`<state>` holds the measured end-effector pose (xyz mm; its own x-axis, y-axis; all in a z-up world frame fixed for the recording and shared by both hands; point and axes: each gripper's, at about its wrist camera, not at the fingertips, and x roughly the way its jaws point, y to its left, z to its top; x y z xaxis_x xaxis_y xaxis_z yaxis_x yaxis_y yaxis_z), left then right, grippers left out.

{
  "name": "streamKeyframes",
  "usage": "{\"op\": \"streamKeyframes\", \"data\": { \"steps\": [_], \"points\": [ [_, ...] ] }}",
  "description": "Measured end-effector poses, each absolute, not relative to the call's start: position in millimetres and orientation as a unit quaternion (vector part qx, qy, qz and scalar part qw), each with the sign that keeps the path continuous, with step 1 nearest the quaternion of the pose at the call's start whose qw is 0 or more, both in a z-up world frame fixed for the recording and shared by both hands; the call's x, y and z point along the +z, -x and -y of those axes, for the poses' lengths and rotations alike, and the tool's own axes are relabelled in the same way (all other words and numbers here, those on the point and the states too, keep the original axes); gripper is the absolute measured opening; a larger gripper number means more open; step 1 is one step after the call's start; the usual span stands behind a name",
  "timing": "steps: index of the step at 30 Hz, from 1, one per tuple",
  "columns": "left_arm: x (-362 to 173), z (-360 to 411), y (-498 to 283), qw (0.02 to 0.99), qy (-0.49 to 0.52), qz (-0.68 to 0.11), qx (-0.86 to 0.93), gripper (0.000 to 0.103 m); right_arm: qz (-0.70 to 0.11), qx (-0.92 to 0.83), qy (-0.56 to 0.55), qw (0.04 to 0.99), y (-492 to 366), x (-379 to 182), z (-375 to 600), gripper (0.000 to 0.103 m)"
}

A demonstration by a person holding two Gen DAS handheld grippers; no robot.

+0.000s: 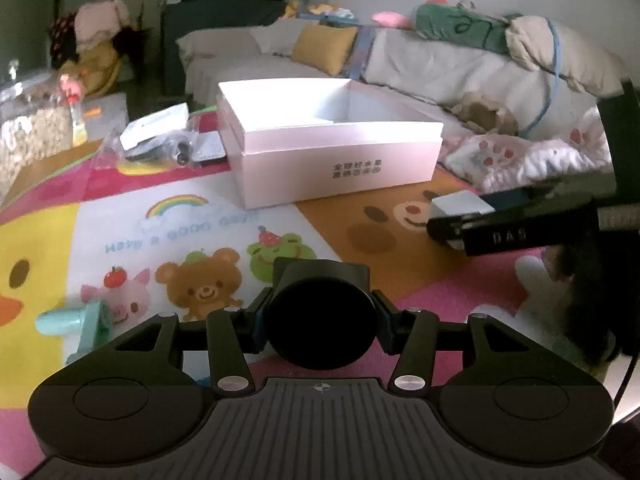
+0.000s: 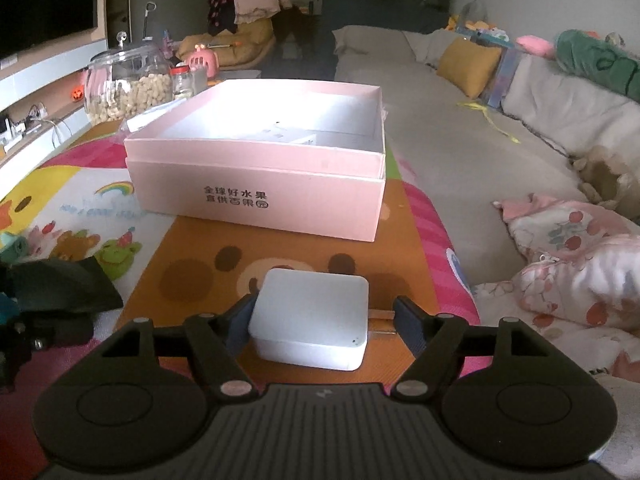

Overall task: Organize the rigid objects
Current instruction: 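Lower the white charger and black cup into the pink box and open both tools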

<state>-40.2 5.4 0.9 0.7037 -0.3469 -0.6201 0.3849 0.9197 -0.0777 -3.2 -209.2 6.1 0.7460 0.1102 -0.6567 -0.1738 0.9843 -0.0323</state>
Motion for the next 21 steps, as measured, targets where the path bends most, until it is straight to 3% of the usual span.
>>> {"op": "streamKeyframes", "data": {
  "steps": [11, 21],
  "points": [
    [21, -15, 33, 0.928, 0.01, -0.306, -0.21, 0.055, -0.319, 0.113, 0.008, 0.941, 16, 36, 212, 0.073],
    [84, -10, -34, 0.955, 0.037, -0.199, -0.217, 0.055, -0.221, 0.1, -0.007, 0.97, -12, 93, 206, 0.073]
  ]
}}
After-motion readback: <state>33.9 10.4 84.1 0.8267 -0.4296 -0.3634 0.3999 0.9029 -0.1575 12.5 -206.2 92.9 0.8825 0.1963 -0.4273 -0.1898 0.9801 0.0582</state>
